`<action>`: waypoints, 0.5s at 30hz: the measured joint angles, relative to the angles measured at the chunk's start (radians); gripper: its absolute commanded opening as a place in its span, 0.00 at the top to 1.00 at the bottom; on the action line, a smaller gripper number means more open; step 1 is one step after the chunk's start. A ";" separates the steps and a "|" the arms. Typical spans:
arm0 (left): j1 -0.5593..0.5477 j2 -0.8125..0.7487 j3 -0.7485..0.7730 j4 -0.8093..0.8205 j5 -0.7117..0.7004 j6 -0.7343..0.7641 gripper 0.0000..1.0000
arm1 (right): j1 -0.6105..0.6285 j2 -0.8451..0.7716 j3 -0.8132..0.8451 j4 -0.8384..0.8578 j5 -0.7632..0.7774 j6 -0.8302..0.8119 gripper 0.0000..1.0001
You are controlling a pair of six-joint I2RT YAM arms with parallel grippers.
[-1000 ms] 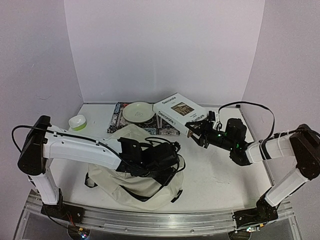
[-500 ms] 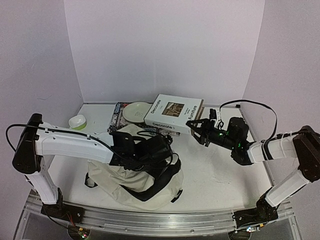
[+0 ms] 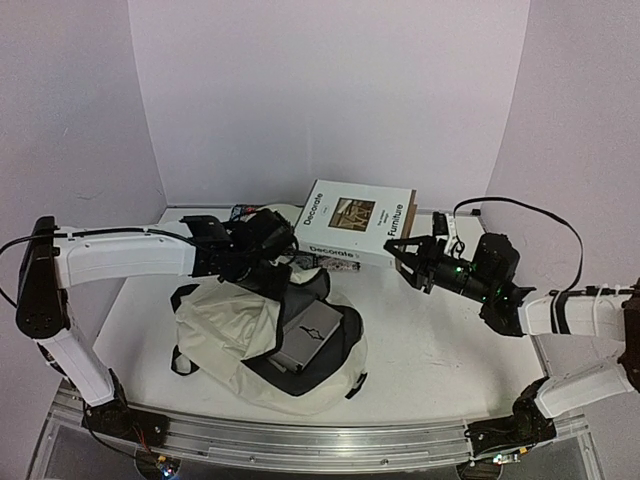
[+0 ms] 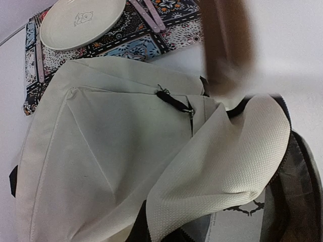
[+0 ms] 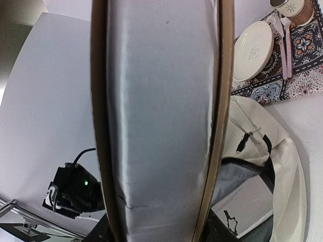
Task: Pack the student bag
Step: Pick up the largest pocket of the bag, then place the book in the largest pocket of the bag.
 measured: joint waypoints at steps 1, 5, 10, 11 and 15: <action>0.020 0.000 0.002 -0.002 0.007 0.007 1.00 | 0.000 -0.017 -0.007 -0.016 0.000 0.000 0.56; 0.105 0.017 0.043 -0.025 0.047 0.030 1.00 | 0.000 -0.088 -0.024 -0.092 0.000 0.000 0.56; 0.193 0.066 0.144 -0.042 0.086 0.047 1.00 | 0.000 -0.183 -0.031 -0.190 -0.001 -0.001 0.56; 0.201 0.075 0.161 -0.042 0.092 0.047 1.00 | 0.000 -0.200 -0.034 -0.204 -0.001 0.000 0.56; 0.217 0.100 0.212 -0.045 0.111 0.045 1.00 | 0.003 -0.249 -0.046 -0.261 0.000 0.003 0.56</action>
